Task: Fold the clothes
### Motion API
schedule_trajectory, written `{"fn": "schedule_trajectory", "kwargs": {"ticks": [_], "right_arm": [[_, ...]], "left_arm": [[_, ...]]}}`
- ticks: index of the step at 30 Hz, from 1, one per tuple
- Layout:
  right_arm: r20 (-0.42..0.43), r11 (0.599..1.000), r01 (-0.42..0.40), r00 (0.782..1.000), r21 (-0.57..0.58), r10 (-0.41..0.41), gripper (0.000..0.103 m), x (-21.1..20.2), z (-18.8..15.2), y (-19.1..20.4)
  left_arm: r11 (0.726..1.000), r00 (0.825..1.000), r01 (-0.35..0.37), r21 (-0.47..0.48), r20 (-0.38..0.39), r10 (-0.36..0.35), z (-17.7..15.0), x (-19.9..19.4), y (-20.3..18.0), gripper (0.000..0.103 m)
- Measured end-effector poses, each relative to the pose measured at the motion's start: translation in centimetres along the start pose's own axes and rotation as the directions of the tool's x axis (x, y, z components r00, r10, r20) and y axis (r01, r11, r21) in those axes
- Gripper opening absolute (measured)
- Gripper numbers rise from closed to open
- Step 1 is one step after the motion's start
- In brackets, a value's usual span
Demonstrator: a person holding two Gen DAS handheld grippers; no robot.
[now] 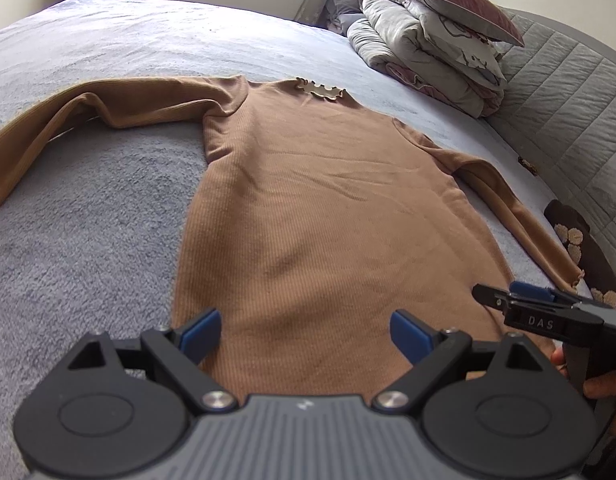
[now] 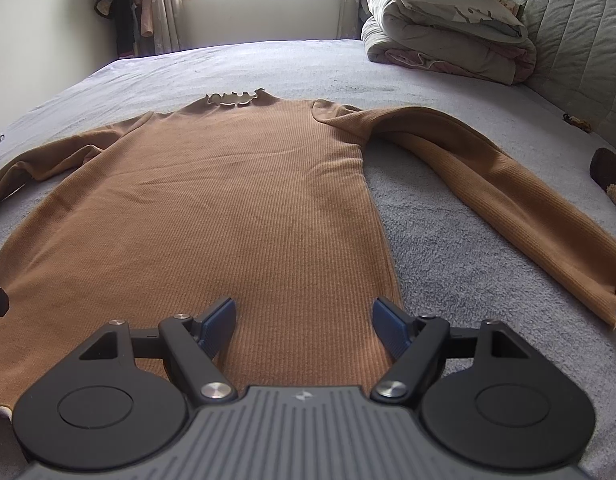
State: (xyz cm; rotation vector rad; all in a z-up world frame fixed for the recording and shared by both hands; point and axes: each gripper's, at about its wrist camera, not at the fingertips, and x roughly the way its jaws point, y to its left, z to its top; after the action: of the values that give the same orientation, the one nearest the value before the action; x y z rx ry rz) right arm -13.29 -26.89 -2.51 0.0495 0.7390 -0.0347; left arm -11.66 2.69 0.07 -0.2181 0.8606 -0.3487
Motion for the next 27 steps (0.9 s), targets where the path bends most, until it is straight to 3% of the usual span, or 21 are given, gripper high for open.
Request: {"fn": "schedule_trajectory", "kwargs": {"ticks": [13,27], "right_arm": [[-0.078,0.998,-0.055,0.996,-0.029,0.053,0.087,0.2,0.4,-0.2],[-0.066,0.997,-0.068,0.996,-0.039,0.065,0.087,0.1,1.6,-0.5]], "left_arm": [[0.998,0.999,-0.024,-0.057,0.033,0.026,2.3,1.1,-0.6,0.093],[0.995,0.997,-0.049,-0.092,0.06,0.055,3.8,1.6,-0.5,0.093]]}}
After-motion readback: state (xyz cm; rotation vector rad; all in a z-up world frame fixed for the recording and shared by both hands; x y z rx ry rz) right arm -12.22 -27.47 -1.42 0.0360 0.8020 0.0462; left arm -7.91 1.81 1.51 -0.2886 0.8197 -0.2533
